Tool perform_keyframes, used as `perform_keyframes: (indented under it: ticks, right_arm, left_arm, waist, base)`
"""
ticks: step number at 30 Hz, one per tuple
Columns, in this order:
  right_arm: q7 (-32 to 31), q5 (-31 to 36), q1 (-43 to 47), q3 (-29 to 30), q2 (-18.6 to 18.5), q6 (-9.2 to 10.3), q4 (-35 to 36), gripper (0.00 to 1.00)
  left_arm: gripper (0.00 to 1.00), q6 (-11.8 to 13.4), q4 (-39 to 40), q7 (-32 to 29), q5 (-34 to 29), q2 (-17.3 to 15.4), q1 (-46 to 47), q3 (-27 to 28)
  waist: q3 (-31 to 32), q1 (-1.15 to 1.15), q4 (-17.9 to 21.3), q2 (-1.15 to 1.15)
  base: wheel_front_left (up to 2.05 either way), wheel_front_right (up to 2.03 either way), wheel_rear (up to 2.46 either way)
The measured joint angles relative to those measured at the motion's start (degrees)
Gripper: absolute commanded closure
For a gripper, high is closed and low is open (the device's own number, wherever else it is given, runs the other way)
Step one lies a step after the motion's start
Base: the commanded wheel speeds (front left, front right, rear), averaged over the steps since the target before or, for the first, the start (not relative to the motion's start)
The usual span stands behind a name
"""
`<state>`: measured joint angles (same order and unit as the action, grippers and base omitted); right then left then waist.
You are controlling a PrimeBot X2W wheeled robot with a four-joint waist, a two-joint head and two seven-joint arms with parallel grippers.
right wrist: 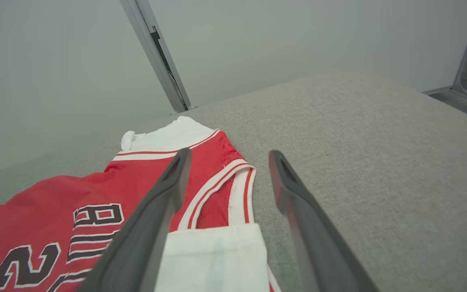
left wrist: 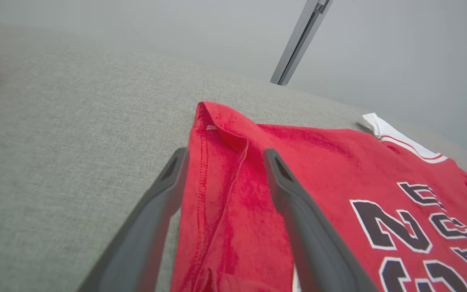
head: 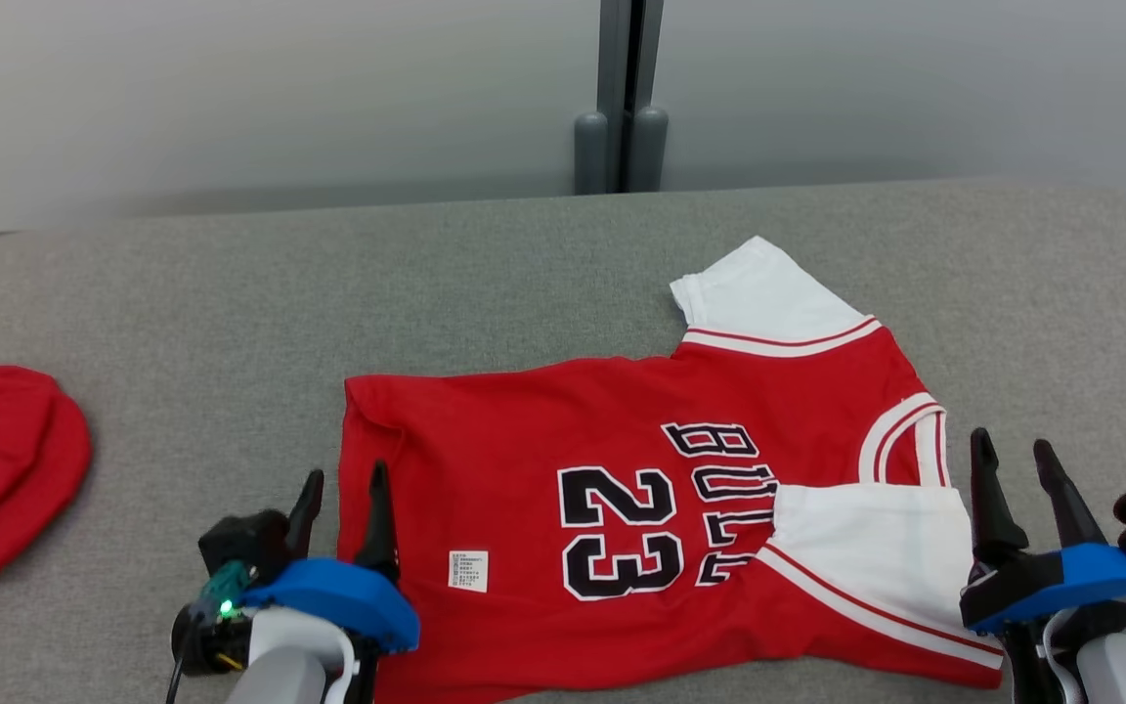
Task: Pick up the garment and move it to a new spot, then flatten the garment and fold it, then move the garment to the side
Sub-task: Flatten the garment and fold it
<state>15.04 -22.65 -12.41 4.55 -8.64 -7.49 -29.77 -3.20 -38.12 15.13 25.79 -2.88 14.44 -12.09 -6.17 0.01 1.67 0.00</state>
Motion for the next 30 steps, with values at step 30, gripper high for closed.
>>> perform_keyframes:
  ticks: [30]
  right_arm:
    - [0.0,-3.0,-8.5,-5.4,-2.6,0.00,-0.3,0.00]
  left_arm:
    - [0.00,4.7,-27.0,-1.3,8.1,0.0,25.9,-5.5]
  waist:
    - [-8.6,-0.01,2.2,0.00]
  base:
    - [0.00,0.00,0.00]
